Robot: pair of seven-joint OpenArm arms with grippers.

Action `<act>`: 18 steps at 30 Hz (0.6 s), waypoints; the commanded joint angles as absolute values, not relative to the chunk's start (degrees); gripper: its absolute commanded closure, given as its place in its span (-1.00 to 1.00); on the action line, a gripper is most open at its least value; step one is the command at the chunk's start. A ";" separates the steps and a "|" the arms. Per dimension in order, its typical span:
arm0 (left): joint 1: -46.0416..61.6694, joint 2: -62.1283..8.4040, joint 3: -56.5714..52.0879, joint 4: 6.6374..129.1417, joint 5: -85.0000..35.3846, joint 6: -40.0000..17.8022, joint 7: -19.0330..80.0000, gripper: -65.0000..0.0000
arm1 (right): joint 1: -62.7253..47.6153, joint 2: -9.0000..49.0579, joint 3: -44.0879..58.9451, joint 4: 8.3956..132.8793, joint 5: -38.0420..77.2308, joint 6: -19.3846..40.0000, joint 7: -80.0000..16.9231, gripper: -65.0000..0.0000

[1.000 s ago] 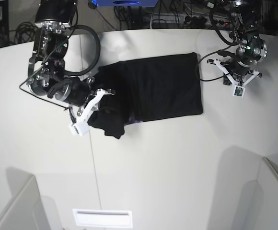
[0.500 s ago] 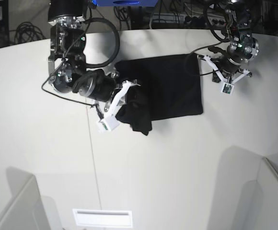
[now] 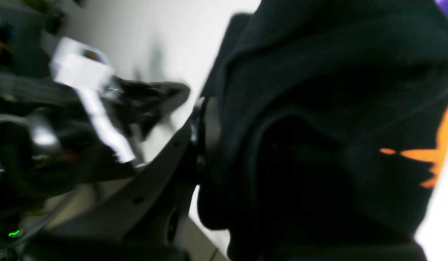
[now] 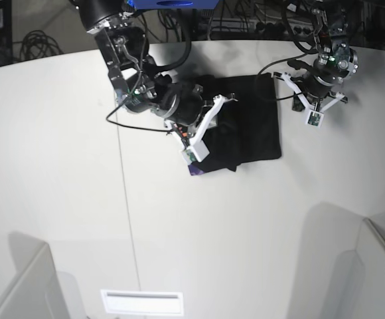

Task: Fold the T-shirt properly
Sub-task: 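Grasp the shirt end with the right gripper and lift it, then fold the held end over onto the shirt toward the left gripper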

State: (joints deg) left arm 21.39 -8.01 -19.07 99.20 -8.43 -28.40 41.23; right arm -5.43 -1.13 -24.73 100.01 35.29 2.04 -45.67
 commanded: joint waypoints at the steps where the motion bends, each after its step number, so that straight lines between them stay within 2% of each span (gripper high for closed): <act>1: 22.20 -8.31 -19.30 100.18 -8.22 -28.88 42.77 1.00 | -4.09 -1.45 -24.84 99.56 34.86 2.07 -43.21 1.00; 6: 23.52 -8.57 -19.38 101.49 -8.22 -28.88 42.77 1.00 | -2.86 -1.54 -28.00 96.40 34.59 1.98 -37.93 1.00; 11: 23.78 -8.40 -19.12 101.49 -8.22 -28.88 42.77 1.00 | -2.15 -2.77 -30.99 97.80 34.68 -1.36 -38.02 1.00; 18: 23.78 -8.31 -19.12 101.49 -8.22 -28.88 42.77 1.00 | 0.22 -3.12 -32.84 93.23 34.33 -1.45 -37.93 1.00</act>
